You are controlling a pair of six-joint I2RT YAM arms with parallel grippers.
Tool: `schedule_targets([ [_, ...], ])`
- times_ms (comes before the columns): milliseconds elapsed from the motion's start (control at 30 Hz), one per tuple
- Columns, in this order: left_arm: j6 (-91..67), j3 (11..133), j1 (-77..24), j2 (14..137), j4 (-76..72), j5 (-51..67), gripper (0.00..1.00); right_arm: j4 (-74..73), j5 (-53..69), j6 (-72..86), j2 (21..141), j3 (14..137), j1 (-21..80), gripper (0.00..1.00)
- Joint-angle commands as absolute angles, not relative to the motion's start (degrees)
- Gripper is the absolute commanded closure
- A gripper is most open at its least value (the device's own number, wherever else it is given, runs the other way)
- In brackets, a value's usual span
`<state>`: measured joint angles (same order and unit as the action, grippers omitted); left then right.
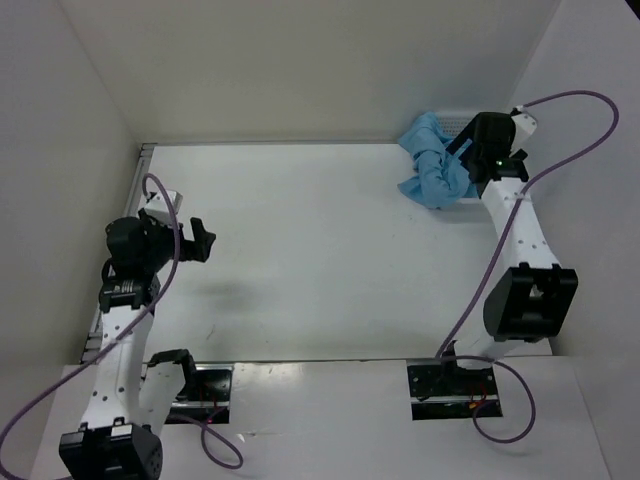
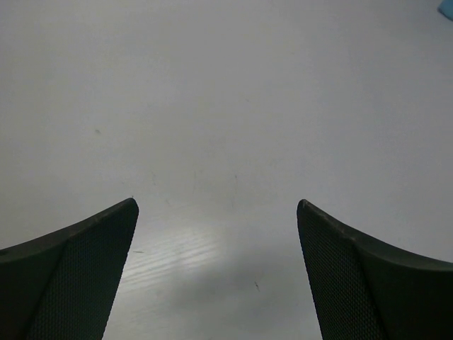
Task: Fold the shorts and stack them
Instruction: Grab the shorts from the pile
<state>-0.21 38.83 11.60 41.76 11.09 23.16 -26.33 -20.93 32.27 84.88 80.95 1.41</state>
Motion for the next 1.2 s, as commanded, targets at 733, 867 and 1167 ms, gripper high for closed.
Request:
schedule_targets([
  [733,0.0,48.16,7.91,64.08,25.31,24.87,0.01,-27.78,-8.0,22.15,119.82,111.45,-12.92,1.0],
  [867,0.0,48.78,7.38,63.54,23.21,24.35,0.01,-25.76,-9.23,20.13,111.55,110.83,-10.9,1.0],
  [1167,0.0,49.83,5.01,63.02,21.18,23.29,0.01,-16.01,-17.74,15.56,89.05,110.3,7.88,1.0],
])
